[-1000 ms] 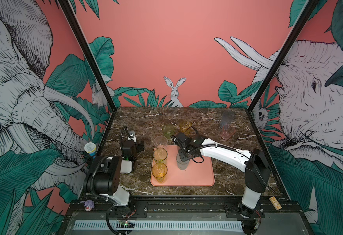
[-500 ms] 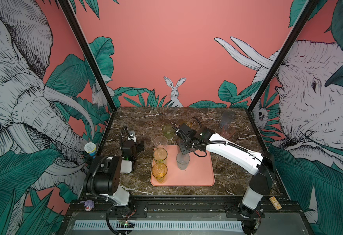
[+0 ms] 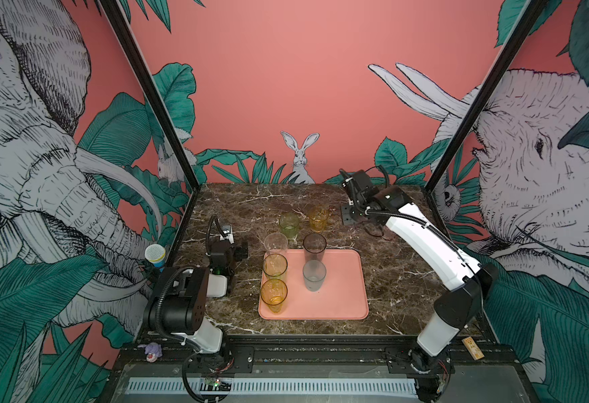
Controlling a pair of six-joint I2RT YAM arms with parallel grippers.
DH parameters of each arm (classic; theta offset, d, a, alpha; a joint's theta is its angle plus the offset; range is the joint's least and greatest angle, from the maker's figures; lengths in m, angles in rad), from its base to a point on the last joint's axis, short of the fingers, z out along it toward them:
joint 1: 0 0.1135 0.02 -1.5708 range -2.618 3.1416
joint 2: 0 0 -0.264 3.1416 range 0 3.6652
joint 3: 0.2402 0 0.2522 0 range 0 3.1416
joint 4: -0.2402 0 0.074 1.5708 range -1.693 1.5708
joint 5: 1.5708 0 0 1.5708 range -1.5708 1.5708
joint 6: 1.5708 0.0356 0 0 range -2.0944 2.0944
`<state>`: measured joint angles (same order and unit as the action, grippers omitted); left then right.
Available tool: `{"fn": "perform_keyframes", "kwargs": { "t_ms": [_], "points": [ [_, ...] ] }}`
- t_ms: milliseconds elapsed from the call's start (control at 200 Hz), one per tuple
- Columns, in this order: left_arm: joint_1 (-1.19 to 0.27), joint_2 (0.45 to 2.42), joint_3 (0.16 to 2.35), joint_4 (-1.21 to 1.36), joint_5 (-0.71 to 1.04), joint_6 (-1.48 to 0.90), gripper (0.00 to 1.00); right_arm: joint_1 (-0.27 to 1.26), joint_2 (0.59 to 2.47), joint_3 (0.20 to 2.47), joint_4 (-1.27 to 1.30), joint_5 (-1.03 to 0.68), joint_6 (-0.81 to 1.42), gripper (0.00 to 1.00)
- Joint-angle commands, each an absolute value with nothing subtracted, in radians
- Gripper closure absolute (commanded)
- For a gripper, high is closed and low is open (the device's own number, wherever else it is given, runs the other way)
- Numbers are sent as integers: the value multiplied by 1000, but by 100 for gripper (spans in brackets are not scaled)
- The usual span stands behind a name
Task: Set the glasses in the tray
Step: 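Raise the right gripper and move it to the clear blue-rimmed glass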
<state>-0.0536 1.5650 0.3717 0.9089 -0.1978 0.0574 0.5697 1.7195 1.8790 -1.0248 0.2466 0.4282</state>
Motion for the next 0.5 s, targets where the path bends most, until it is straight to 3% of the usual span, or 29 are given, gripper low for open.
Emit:
{"fn": "perform_keyframes", "kwargs": {
  "t_ms": [0, 495],
  "points": [
    [-55, 1548, 383, 915, -189, 71, 0, 496, 1762, 1938, -1027, 242, 383, 46],
    [-55, 1365, 393, 740, -211, 71, 1, 149, 1975, 2077, -970, 167, 388, 44]
  ]
}}
